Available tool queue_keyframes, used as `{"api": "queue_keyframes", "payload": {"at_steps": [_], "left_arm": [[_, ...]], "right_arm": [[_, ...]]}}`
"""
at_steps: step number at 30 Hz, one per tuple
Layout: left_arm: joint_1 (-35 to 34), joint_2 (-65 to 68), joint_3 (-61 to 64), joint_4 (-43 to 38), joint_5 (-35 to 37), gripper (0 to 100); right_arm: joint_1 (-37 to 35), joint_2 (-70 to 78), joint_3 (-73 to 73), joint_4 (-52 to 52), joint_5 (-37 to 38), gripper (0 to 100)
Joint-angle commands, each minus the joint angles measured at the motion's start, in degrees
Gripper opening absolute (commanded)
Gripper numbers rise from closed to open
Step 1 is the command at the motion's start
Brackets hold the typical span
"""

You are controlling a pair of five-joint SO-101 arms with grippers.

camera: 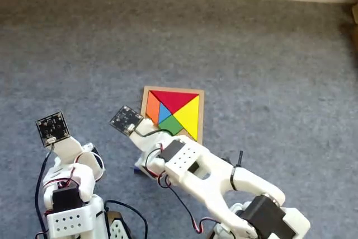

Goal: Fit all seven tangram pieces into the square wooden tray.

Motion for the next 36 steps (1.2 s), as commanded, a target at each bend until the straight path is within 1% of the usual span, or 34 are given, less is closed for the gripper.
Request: {"api": "queue_keyframes", "payload": {"at_steps": [1,6,10,15,19,21,24,27,30,33,36], "left_arm": [[-0.75,-1.36,1.19,-0.44,0.44,1],[-0.75,-1.36,1.19,-0.44,0.44,1],[-0.75,-1.36,1.19,-0.44,0.44,1],[-0.75,-1.36,1.19,-0.44,0.44,1],[-0.75,-1.36,1.19,-0.44,0.44,1],[-0.75,-1.36,1.19,-0.44,0.44,1],[-0.75,-1.36,1.19,-0.44,0.44,1],[-0.75,-1.36,1.19,-0.44,0.44,1],[-0.75,-1.36,1.19,-0.44,0.44,1],[-0.75,-1.36,1.19,-0.44,0.44,1],[-0.75,-1.36,1.19,-0.44,0.44,1]], "right_arm": [[3.74,0.04,-2.42,7.34,-0.44,5.8],[7.34,0.04,-6.81,16.92,-0.44,5.8],[8.66,0.04,-9.54,24.13,-0.44,5.8],[8.75,-0.04,-12.35,28.7,-0.44,5.8],[9.27,-0.04,-17.54,33.27,-0.44,5.9],[9.1,-0.04,-19.47,35.12,0.79,6.0],[7.34,-0.04,-20.97,35.65,4.57,9.6],[3.65,0.04,-20.7,35.03,4.84,13.7],[0.57,0.04,-18.15,32.66,5.8,14.7],[-0.48,0.48,-14.9,29.85,10.2,17.8],[-0.75,0.48,-13.05,28.26,11.08,22.4]]}}
